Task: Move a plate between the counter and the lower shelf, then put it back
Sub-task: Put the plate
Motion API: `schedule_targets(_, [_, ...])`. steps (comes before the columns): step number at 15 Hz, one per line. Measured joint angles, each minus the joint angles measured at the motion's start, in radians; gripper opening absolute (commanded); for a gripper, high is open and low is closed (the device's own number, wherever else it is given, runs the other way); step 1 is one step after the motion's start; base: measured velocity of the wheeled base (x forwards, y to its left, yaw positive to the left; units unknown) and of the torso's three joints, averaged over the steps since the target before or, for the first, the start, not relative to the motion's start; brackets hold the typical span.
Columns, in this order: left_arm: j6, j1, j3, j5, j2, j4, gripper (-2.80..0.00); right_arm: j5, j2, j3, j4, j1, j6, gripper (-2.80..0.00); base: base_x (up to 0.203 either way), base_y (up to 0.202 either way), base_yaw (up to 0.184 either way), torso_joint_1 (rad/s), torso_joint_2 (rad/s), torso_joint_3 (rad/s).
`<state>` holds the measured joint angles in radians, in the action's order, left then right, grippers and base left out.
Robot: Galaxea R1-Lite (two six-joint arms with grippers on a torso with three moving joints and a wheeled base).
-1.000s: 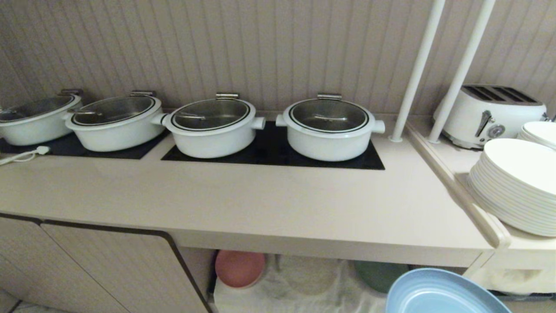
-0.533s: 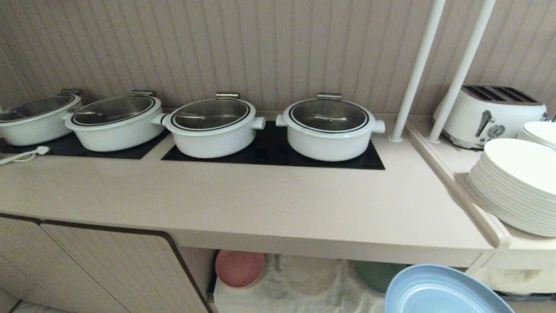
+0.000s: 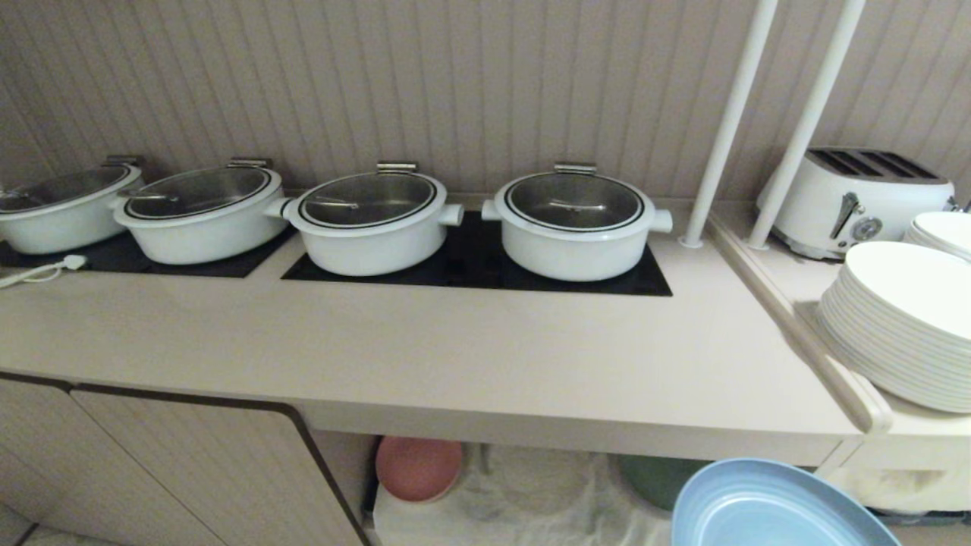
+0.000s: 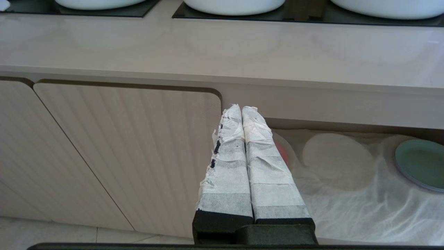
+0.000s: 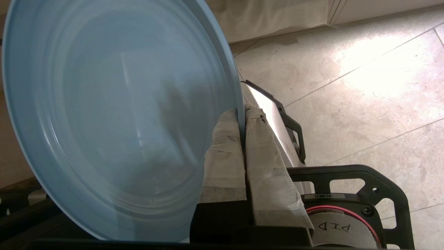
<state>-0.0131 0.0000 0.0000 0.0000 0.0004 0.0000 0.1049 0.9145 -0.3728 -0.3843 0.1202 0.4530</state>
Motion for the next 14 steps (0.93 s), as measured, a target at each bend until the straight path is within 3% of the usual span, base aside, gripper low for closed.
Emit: schedule_targets(14, [0.000, 0.000, 0.000, 0.000, 0.000, 0.000, -2.80, -0.042, -0.006, 0.003, -0.008, -0.001, 0.000, -2.80, 0.000, 0.000, 0.000, 0.000, 0.00, 0.000])
